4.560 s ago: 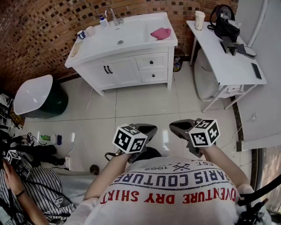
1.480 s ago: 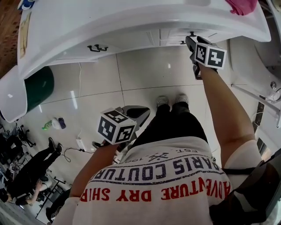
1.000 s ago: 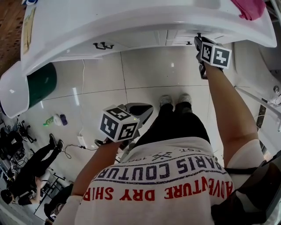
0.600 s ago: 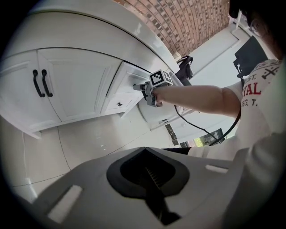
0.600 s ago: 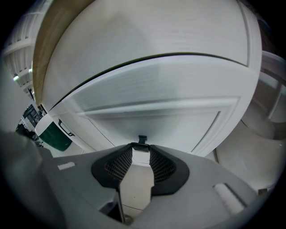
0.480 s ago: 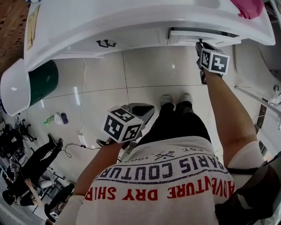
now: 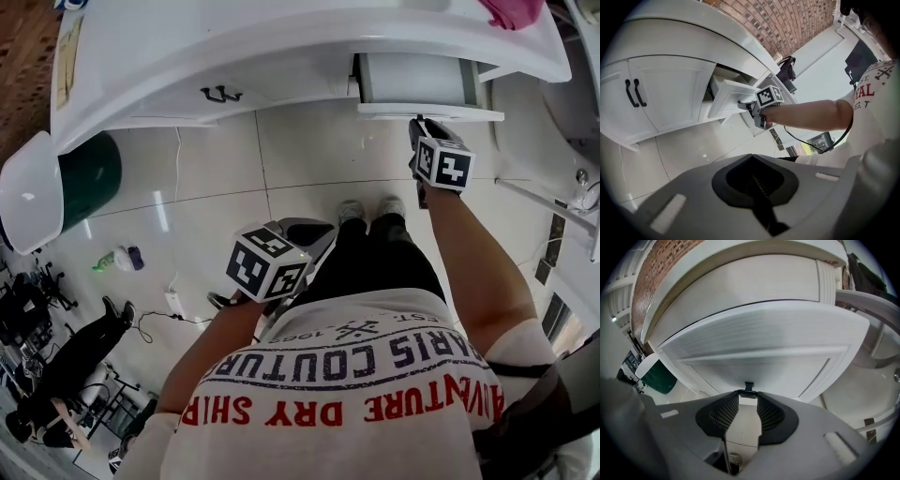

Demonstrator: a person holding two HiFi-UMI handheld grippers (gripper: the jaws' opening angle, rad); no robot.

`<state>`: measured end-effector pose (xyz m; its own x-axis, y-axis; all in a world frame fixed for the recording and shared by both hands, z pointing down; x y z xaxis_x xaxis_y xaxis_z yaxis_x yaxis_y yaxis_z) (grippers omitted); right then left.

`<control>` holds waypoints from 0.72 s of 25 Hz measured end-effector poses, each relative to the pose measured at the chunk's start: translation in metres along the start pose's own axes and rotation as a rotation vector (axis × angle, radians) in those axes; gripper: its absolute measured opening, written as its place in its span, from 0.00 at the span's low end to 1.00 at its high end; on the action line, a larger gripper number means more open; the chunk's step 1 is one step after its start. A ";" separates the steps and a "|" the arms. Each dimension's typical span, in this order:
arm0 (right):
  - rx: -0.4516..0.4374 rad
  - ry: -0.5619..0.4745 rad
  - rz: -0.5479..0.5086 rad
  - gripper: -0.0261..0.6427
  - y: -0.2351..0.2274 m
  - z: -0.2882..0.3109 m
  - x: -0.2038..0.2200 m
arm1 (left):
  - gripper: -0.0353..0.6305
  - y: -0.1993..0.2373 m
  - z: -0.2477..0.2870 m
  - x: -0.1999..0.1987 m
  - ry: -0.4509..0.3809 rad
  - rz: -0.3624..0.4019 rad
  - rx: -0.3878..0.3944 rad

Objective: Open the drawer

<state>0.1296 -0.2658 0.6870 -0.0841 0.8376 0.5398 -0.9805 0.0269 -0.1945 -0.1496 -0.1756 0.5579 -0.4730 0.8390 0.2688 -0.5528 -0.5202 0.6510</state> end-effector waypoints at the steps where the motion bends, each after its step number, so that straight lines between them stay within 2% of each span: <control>1: 0.002 0.003 -0.002 0.23 0.001 -0.003 0.004 | 0.03 -0.001 0.000 0.000 0.001 0.003 0.002; 18: 0.039 0.036 0.004 0.23 0.010 -0.038 0.045 | 0.03 -0.009 -0.009 0.000 -0.005 0.012 0.025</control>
<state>0.1228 -0.2069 0.6785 -0.0823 0.8567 0.5093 -0.9864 0.0027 -0.1641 -0.1505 -0.1726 0.5460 -0.4761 0.8337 0.2796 -0.5299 -0.5257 0.6655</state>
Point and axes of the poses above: the fingertips, and each gripper's own axes: z forward along the fingers, y to its left, x out of its underside, the point moved 9 cm from there along -z, backward along the fingers, and after that the axes turned 3 degrees about -z, right-handed, at the moved point
